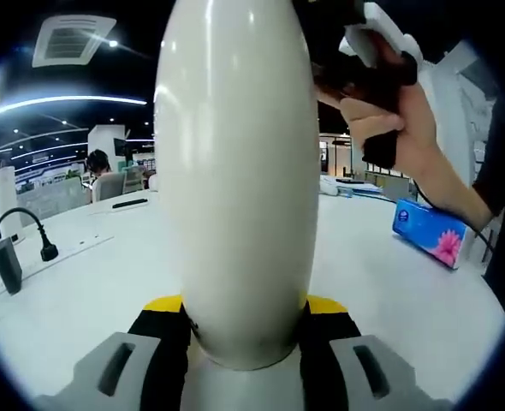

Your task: Grasp the water cup twist off the cup lid place the cup lid on the table

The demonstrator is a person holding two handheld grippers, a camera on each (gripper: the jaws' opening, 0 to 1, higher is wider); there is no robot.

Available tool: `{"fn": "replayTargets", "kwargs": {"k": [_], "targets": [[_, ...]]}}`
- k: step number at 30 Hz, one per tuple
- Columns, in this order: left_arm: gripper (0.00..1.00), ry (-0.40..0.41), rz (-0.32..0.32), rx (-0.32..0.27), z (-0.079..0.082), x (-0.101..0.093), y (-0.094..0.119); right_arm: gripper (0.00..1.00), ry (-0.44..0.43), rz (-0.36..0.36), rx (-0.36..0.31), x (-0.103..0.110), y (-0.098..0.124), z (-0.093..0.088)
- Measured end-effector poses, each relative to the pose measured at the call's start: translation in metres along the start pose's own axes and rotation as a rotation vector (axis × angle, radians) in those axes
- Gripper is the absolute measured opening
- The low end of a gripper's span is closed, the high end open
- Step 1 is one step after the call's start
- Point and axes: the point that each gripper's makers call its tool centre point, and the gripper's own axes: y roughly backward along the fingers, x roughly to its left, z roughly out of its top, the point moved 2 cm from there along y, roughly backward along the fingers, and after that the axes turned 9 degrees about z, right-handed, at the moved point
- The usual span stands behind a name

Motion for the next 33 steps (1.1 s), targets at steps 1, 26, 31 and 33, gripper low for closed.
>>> {"fn": "replayTargets", "kwargs": {"k": [1,26,31,33], "targets": [[0.52,0.000,0.000,0.000,0.000,0.001,0.000,0.45,-0.006,0.010,-0.004,0.000,0.000,0.000],[0.52,0.000,-0.005,0.001,-0.001,-0.005,0.000,0.46,-0.331,0.378,-0.171,-0.001,-0.003,-0.009],[0.52,0.001,-0.006,0.001,-0.002,-0.005,-0.001,0.46,-0.363,0.437,-0.190,-0.001,-0.003,-0.009],[0.52,0.001,-0.006,0.001,-0.002,-0.005,-0.001,0.46,-0.374,0.463,-0.198,-0.001,-0.003,-0.010]]}}
